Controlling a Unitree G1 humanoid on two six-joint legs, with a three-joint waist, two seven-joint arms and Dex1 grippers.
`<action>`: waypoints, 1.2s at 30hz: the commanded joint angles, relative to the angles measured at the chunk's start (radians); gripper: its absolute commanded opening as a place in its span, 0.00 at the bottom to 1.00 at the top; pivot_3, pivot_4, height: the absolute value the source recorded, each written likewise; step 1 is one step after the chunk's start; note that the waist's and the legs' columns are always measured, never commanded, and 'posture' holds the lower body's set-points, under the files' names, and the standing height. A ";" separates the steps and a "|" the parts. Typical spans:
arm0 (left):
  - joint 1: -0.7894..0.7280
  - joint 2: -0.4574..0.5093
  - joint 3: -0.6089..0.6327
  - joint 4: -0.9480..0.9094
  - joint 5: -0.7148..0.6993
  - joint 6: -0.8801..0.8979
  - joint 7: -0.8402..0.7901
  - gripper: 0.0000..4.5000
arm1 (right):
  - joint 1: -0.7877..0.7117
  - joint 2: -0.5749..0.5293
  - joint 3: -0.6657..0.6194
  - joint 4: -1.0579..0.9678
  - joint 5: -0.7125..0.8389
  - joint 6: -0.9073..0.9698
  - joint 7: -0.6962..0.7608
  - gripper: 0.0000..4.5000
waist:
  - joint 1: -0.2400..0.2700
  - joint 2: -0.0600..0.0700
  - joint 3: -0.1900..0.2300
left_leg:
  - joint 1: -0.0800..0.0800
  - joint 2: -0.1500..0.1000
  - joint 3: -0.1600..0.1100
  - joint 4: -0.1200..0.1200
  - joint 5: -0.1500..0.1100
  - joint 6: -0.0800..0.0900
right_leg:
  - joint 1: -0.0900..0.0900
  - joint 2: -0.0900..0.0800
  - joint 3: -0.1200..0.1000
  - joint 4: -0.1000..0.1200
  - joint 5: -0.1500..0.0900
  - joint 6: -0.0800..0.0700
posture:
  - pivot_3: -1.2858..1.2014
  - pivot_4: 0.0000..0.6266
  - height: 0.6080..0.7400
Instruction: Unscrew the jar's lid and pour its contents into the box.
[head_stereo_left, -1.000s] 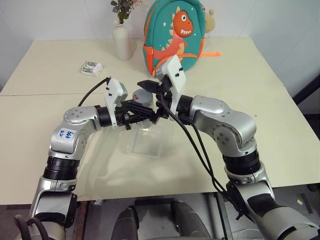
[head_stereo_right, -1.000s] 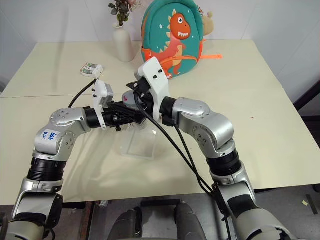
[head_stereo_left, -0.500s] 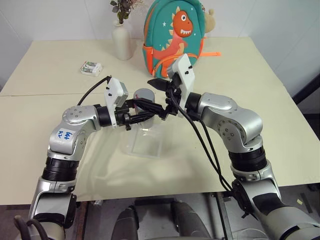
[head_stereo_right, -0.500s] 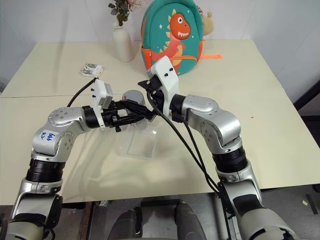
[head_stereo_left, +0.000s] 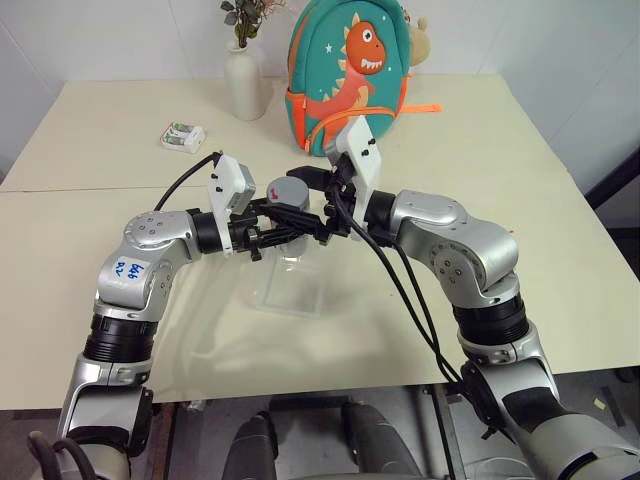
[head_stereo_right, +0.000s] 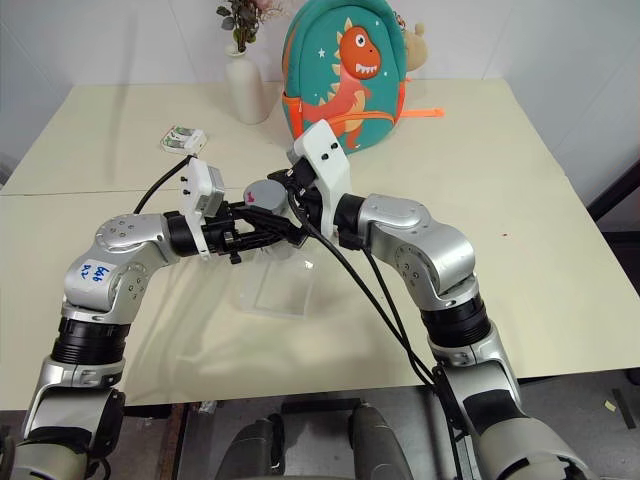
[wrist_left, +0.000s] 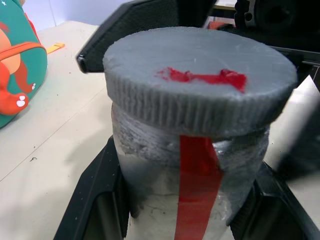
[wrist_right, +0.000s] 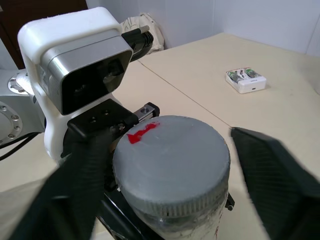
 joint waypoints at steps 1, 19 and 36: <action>0.004 0.006 0.021 -0.042 -0.017 -0.011 -0.008 0.44 | -0.018 0.005 -0.036 -0.015 0.009 -0.018 0.009 0.58 | 0.000 0.000 0.000 | 0.000 0.000 0.000 0.000 0.000 0.000 | 0.000 0.000 0.000 0.000 0.000 0.000 | 0.52 0.24 1.00; -0.037 0.034 0.000 0.041 -0.122 -0.100 -0.410 0.44 | -0.107 -0.245 -0.002 0.141 0.072 -0.141 0.638 0.58 | -0.001 0.000 0.000 | 0.001 0.000 0.000 0.000 0.000 0.000 | 0.001 0.001 0.000 0.000 0.000 0.000 | 0.52 0.24 1.00; -0.025 0.023 0.048 0.060 -0.110 -0.136 -0.358 0.44 | -0.074 -0.263 -0.088 0.089 0.120 -0.089 0.575 1.00 | -0.001 0.000 0.000 | 0.001 0.000 0.000 0.001 0.000 0.000 | 0.001 0.000 0.000 0.001 0.000 0.000 | 0.52 0.24 1.00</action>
